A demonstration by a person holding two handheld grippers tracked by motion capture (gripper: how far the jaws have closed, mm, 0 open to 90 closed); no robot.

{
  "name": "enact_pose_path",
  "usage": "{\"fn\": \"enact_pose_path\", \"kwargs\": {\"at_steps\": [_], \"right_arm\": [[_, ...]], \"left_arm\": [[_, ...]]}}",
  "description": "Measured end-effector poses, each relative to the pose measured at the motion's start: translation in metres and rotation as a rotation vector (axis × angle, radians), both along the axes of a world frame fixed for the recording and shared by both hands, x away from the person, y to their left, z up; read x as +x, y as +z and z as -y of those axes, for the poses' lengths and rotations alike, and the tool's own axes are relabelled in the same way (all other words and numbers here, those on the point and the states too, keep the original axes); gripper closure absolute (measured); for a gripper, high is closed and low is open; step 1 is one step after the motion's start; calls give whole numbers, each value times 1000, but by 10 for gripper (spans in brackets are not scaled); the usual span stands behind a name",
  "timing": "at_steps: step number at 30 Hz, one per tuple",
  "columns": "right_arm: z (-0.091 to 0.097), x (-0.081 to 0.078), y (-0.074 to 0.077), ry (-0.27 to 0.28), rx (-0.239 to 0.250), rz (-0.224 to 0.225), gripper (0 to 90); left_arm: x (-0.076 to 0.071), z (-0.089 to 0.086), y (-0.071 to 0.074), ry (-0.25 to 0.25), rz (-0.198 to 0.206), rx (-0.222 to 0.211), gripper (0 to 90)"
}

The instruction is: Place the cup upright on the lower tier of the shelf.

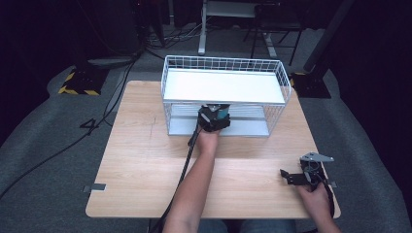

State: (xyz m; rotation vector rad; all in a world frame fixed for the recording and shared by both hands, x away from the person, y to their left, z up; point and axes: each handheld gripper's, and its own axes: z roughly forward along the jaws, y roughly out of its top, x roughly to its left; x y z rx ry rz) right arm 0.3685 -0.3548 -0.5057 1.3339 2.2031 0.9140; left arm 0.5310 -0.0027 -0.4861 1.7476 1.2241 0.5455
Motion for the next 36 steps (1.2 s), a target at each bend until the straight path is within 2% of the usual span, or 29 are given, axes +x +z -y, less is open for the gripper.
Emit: {"fn": "enact_pose_path", "kwargs": {"at_steps": [1,4,6,8,9,12,14,15,21,22,23,25,33,36], "right_arm": [[0,0,0,0,0,0,5],[0,0,0,0,0,0,5],[0,0,0,0,0,0,5],[0,0,0,0,0,0,5],[0,0,0,0,0,0,5],[0,0,0,0,0,0,5],[0,0,0,0,0,0,5],[0,0,0,0,0,0,5],[0,0,0,0,0,0,5],[0,0,0,0,0,0,5],[0,0,0,0,0,0,5],[0,0,0,0,0,0,5],[0,0,0,1,0,0,5],[0,0,0,3,0,0,5]], "left_arm": [[-1,0,1,-23,0,48,218],[-1,2,1,-29,1,48,214],[-2,2,1,-27,-3,38,210],[-1,3,0,-16,-7,6,179],[-1,4,0,4,-9,2,153],[0,3,0,0,-14,13,146],[0,3,-1,8,-14,4,117],[0,2,0,8,-17,7,75],[-3,-1,3,5,-3,-7,45],[-4,-1,4,6,3,-24,45],[-6,-4,5,-13,-6,9,45],[-8,-5,6,-11,1,-3,45],[-22,-17,17,-20,18,-7,44],[-32,-24,23,-36,26,-10,44]]}}
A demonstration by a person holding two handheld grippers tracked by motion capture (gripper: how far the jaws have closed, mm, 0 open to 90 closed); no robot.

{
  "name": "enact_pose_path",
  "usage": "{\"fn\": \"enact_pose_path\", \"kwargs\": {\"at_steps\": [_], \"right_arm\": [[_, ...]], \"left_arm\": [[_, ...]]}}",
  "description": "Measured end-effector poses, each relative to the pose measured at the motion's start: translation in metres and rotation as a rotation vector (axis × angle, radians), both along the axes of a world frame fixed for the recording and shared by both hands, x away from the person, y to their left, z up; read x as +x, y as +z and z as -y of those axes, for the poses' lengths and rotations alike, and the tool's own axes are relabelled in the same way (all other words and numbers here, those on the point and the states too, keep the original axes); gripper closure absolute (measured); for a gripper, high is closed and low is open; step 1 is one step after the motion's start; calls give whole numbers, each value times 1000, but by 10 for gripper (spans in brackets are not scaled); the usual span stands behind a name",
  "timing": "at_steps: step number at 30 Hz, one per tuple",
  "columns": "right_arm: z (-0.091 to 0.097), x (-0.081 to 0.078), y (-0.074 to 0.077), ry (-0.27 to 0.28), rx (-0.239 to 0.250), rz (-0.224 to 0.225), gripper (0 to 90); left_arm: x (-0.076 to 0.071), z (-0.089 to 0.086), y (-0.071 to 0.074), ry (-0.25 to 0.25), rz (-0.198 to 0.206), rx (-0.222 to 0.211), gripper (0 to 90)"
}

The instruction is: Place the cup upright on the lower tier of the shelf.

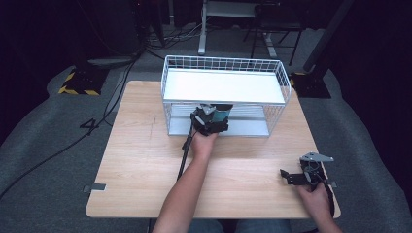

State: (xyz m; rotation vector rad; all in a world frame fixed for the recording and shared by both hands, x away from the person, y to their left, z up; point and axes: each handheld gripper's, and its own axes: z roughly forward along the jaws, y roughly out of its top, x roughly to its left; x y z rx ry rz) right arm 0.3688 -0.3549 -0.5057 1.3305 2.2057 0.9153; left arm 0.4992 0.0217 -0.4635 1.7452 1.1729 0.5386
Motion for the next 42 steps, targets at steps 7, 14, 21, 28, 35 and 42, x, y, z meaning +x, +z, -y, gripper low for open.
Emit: {"fn": "enact_pose_path", "kwargs": {"at_steps": [7,14,21,28,35,42], "right_arm": [[0,0,0,2,0,1,4],[0,0,0,3,0,0,4],[-1,1,0,9,-2,2,4],[-2,3,0,25,1,-1,1],[-2,4,0,28,0,0,1],[-3,5,0,30,2,-1,1]], "left_arm": [[-19,-16,7,-10,2,-10,45],[-38,-33,17,-36,-3,-33,46],[-66,-49,36,-71,47,-43,49],[-89,-65,56,-101,100,-20,49],[-110,-81,64,-135,96,-42,51],[-127,-103,73,-143,91,-49,51]]}}
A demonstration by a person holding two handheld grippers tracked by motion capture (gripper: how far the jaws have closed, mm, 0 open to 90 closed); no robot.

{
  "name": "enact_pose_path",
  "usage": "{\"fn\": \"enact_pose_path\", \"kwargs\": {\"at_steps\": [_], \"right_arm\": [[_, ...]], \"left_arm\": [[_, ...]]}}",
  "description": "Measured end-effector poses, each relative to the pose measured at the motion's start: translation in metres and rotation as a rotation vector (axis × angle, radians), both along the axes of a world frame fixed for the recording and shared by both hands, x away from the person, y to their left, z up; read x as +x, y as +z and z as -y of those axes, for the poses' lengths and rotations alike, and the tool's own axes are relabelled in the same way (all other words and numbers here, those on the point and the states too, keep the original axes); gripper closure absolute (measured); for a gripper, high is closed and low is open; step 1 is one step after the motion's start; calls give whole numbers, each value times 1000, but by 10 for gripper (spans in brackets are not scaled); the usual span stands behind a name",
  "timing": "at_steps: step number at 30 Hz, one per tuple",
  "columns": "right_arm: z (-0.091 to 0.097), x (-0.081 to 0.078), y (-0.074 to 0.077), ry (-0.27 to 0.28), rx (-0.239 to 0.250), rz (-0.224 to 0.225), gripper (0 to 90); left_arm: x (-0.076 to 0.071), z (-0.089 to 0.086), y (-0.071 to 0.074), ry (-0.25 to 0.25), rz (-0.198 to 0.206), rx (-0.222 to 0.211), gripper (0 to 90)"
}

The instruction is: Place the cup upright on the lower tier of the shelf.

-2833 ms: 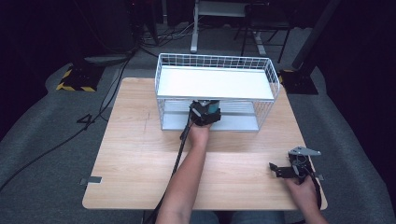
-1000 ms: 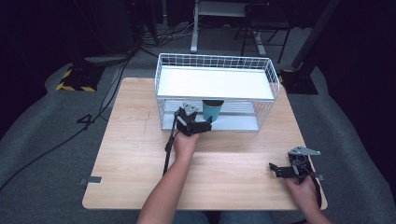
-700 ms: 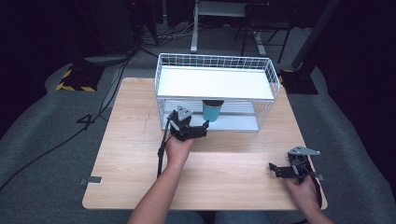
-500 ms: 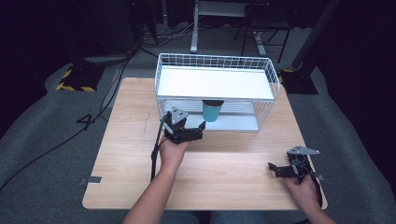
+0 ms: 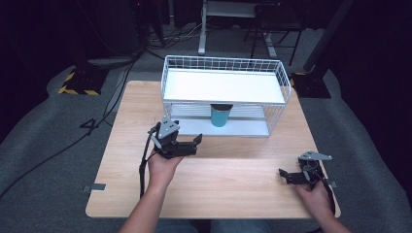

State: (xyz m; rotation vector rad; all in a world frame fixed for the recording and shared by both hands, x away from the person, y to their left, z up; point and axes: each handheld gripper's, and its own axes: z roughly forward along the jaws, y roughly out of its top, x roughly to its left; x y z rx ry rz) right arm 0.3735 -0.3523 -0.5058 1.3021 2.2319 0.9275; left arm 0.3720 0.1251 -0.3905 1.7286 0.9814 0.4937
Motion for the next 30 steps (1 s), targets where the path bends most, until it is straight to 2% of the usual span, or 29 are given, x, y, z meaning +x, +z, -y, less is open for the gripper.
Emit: {"fn": "enact_pose_path", "kwargs": {"at_steps": [2,3,6,8,9,13,15,20,24,25,27,29,30], "right_arm": [[0,0,0,0,0,0,1],[0,0,0,0,0,0,2],[0,0,0,0,0,0,1],[0,0,0,0,0,0,2],[0,0,0,0,0,0,1],[0,0,0,0,0,0,2],[0,0,0,0,0,0,2],[0,0,0,0,0,0,2],[0,0,0,0,0,-1,1],[0,0,0,0,0,0,1],[0,0,0,0,0,-1,2],[0,0,0,0,0,0,2],[0,0,0,0,0,0,2]], "left_arm": [[-5,-5,1,-1,5,18,51],[-10,-10,2,-3,12,40,51],[-17,-14,1,-4,12,48,53],[-29,-21,-1,-31,6,57,53],[-29,-21,-1,-31,6,57,53],[-43,-29,-7,-44,-7,100,53],[-50,-35,-11,-50,-13,93,53],[-63,-53,-29,-43,-40,110,56],[-71,-70,-48,-15,-58,116,67],[-71,-74,-54,-5,-62,109,75],[-70,-80,-62,5,-100,124,75],[-71,-87,-69,25,-101,124,79],[-70,-89,-72,31,-114,120,79]]}}
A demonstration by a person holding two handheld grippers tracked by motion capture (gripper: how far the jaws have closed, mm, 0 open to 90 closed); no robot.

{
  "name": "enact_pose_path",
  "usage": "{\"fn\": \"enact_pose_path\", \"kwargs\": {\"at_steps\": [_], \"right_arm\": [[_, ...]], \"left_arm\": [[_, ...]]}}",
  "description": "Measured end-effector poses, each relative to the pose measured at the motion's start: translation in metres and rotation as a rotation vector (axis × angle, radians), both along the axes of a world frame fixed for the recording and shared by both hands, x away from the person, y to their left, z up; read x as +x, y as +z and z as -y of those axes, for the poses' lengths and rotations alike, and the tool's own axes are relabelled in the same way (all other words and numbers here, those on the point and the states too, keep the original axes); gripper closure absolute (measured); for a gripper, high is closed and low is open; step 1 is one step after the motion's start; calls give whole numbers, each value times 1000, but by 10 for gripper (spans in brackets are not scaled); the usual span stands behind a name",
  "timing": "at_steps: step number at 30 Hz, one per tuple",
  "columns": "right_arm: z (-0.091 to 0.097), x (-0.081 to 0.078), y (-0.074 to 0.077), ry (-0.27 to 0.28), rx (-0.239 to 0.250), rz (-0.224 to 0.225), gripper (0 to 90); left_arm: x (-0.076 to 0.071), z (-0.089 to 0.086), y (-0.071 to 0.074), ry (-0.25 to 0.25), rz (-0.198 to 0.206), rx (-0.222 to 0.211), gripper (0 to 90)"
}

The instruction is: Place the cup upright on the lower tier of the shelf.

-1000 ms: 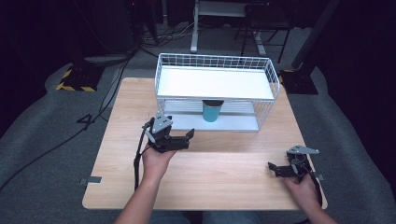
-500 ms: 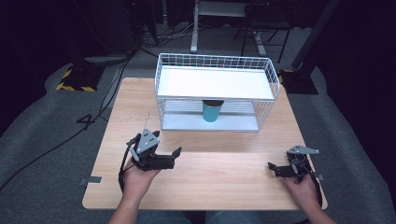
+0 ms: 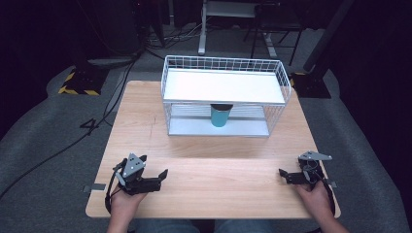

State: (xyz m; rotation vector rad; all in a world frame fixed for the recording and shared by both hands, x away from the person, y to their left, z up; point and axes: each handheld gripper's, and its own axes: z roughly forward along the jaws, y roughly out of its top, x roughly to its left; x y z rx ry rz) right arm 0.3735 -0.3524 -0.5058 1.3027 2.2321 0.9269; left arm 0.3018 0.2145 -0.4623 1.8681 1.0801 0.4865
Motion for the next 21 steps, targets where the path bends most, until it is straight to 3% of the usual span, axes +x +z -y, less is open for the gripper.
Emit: {"fn": "enact_pose_path", "kwargs": {"at_steps": [7,12,19,21], "right_arm": [[0,0,0,0,0,0,2],[0,0,0,0,0,0,1],[0,0,0,0,0,0,2],[0,0,0,0,0,0,2]], "left_arm": [[7,-13,-26,23,-79,49,79],[11,-19,-35,49,-100,50,80],[13,-23,-40,65,-139,125,135],[15,-25,-41,76,-182,120,151]]}}
